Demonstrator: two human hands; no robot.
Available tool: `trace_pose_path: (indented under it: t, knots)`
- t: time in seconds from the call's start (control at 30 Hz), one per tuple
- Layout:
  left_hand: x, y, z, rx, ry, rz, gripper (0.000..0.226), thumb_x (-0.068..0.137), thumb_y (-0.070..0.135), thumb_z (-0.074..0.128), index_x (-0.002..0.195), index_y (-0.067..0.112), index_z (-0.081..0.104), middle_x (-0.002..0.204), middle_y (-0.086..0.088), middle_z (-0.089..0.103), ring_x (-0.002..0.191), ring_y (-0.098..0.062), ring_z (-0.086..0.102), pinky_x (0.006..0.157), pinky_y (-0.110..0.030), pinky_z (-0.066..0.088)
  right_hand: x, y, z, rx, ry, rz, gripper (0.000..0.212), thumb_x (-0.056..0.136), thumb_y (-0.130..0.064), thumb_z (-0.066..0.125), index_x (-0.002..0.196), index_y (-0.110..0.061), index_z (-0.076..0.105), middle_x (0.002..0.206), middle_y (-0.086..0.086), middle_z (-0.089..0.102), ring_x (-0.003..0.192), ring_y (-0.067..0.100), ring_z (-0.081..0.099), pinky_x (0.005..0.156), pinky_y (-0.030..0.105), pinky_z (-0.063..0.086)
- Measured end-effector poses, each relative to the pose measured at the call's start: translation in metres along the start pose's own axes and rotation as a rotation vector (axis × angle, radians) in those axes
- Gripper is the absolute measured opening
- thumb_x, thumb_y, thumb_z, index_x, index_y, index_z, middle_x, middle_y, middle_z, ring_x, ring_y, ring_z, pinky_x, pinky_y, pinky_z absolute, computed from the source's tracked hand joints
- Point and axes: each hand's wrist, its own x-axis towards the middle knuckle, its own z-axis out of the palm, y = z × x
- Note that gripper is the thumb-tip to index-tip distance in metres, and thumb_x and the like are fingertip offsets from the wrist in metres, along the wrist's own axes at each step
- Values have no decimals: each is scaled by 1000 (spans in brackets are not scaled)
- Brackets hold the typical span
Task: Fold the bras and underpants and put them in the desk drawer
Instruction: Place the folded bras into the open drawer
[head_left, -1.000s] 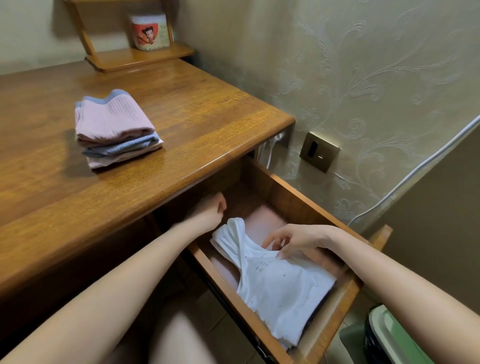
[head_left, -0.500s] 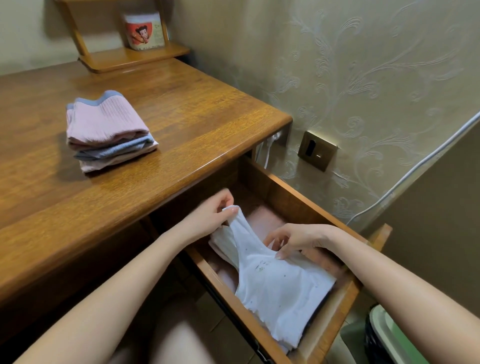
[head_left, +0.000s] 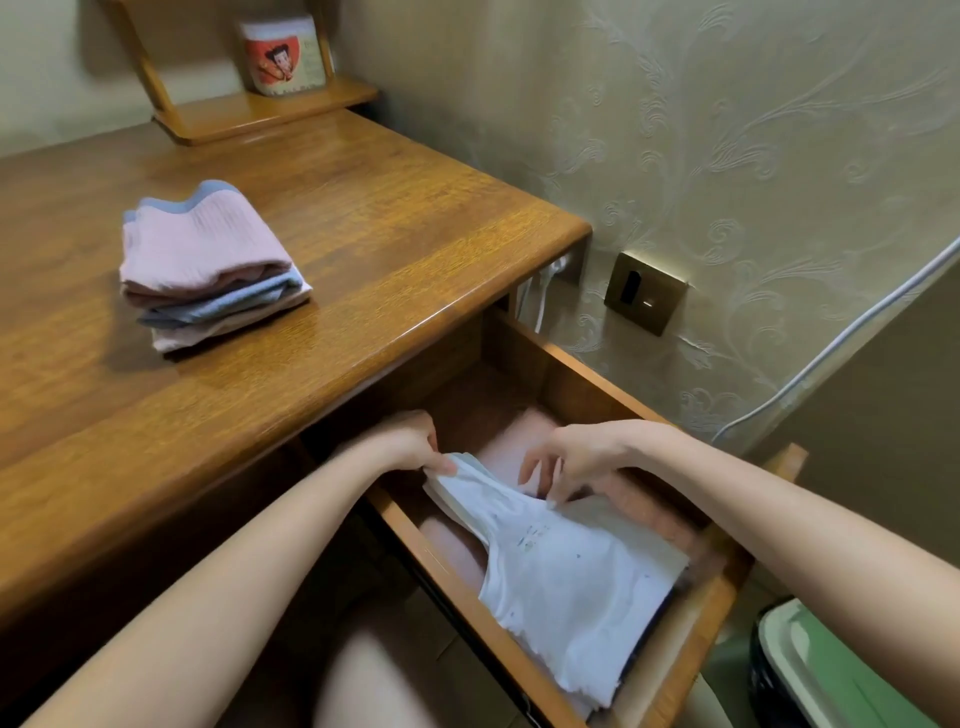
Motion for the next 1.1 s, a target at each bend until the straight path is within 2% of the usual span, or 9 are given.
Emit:
trace_pose_path:
  t: [0.17,0.27,0.37,0.47,0.57,0.73,0.87,0.97,1.1]
  knots:
    - [-3,-9,-6,-133,-78,216,17,80,22,69,72,25,54,82,6,56,77,-10,50,65,-19,38,26,-23,6,180,238,-219,39,84,-23,69,120,-22,57,104,1,62,86,7,58,72,18,46]
    - [-10,-12,-13,-257,-110,291,15,83,10,61,77,23,61,81,8,59,77,-5,52,69,-14,39,40,-28,19,288,297,-272,42,80,-28,73,119,-25,56,93,1,60,82,9,55,75,25,46]
    - [-10,-14,-11,-322,-114,265,18,85,2,52,87,17,62,91,1,64,85,-9,59,70,-15,46,42,-25,24,359,333,-312,33,78,-29,74,109,-22,63,79,-4,54,70,4,46,66,19,38]
    - [-3,-13,1,-281,6,212,16,80,20,67,91,17,56,96,-8,65,90,-24,63,74,-32,53,39,-28,24,463,328,-368,29,76,-37,75,100,-22,67,78,-12,53,64,-4,45,61,12,35]
    - [-1,-8,13,-222,75,173,29,77,33,72,93,16,56,87,-1,60,79,-18,60,68,-31,51,40,-30,30,409,367,-360,26,73,-35,78,92,-22,66,82,-9,56,65,-3,46,63,14,37]
    - [-5,-6,22,-162,103,144,21,80,29,66,94,22,52,88,2,63,77,-13,60,67,-27,51,35,-27,51,342,316,-361,34,70,-40,79,92,-23,59,84,-9,55,68,2,44,65,21,37]
    - [-6,-8,22,-156,98,150,18,80,30,67,93,23,55,91,2,64,81,-14,63,74,-33,56,34,-25,56,197,373,-335,32,71,-34,78,93,-23,58,80,-11,53,68,5,44,65,25,39]
    - [-5,-11,18,-258,14,182,18,79,13,65,90,23,54,99,-2,64,91,-15,63,83,-35,55,35,-21,54,116,377,-313,14,76,-22,73,81,-23,60,71,-10,50,65,6,44,63,24,38]
    - [-4,-13,16,-323,-51,188,29,76,0,64,95,19,53,105,-6,63,95,-18,62,83,-33,55,32,-16,44,281,251,-283,15,75,-5,64,73,-19,63,73,-4,57,65,5,47,65,23,39]
